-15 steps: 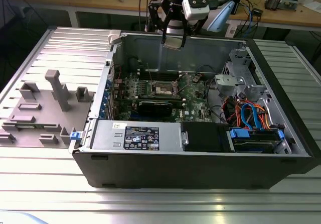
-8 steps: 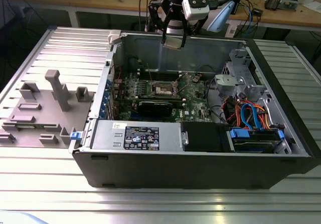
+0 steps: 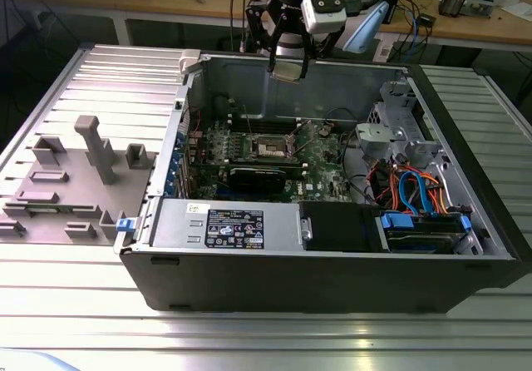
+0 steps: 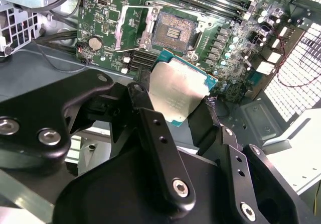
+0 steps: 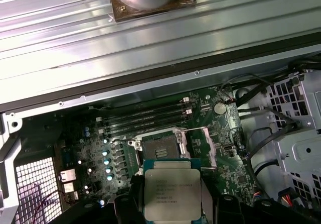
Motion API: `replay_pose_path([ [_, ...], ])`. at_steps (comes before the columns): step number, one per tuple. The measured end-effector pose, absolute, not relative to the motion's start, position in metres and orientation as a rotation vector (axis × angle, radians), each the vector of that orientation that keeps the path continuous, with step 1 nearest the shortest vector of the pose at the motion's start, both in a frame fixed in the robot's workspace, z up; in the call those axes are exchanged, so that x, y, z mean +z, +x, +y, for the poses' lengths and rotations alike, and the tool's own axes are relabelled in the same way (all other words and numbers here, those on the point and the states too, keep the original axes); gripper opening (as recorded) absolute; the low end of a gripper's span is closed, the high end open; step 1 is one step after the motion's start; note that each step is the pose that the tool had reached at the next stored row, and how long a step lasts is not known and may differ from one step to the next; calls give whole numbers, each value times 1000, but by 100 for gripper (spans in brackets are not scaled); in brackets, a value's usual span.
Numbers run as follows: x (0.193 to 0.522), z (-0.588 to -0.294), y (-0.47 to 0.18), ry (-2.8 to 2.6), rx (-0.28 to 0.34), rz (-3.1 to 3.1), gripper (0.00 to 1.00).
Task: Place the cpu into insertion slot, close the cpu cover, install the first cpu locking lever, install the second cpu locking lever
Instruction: 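Place the cpu into insertion slot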
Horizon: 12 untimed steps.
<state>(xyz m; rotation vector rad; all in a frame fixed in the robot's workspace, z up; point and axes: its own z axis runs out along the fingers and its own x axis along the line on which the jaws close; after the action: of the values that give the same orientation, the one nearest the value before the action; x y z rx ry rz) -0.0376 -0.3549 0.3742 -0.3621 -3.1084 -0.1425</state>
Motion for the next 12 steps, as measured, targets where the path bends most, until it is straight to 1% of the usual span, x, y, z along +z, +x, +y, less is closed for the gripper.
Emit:
replay_pose_path([
  [12,374,-355,-38,-396,-143,-3105,54],
])
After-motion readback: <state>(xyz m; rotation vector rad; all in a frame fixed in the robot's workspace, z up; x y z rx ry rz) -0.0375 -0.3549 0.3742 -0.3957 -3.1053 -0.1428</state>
